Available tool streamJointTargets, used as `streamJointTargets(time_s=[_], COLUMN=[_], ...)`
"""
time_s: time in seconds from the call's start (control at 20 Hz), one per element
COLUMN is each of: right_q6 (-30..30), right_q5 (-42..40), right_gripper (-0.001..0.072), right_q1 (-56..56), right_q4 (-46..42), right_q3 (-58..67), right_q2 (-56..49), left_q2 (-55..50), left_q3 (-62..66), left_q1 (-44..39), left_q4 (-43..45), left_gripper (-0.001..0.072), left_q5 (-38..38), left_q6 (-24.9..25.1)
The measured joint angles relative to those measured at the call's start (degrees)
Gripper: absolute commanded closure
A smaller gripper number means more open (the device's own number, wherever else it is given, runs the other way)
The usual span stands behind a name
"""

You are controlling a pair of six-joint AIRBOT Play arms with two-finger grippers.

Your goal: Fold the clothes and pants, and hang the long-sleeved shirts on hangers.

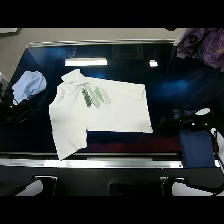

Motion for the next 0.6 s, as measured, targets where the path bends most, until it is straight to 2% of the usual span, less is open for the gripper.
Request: streamJointTargets(time_s=[0.15, 0.2, 0.25, 0.35, 0.4, 0.5, 0.6], right_q6=[-0.55, -0.70, -1.09, -1.38, -1.55, -1.64, -1.75], right_q5=[-1.46, -2.49, -3.78, -7.02, -8.41, -10.01, -10.62], right_gripper=[0.0055, 0.0089, 0.0237, 0.0489, 0.0588, 0.0665, 0.0684], right_q1=[3.23, 4.42, 5.53, 7.48, 8.13, 8.81, 9.18], right_q4=[1.97, 2.23, 2.75, 2.40, 2.27, 2.36, 2.60], right_q3=[-1.60, -1.86, -2.05, -2.38, -2.47, -2.56, -2.58], right_q2=[-0.96, -1.25, -1.49, -1.88, -1.99, -2.08, -2.01], left_q2=[0.22, 0.24, 0.28, 0.33, 0.35, 0.42, 0.44], left_q3=[-0.46, -0.55, -0.57, -0.83, -1.22, -2.89, -5.79], left_q1=[0.11, 0.11, 0.13, 0.44, 0.87, 2.95, 6.32], left_q4=[0.04, 0.02, 0.00, -0.17, -0.24, -1.86, -5.35], left_gripper=[0.0114, 0.0113, 0.0113, 0.0112, 0.0112, 0.0112, 0.0112], left_q5=[0.57, 0.61, 0.52, -0.48, -0.83, -1.25, -1.31], left_q6=[-0.02, -0.02, -0.04, -1.46, -1.79, -1.27, 2.21])
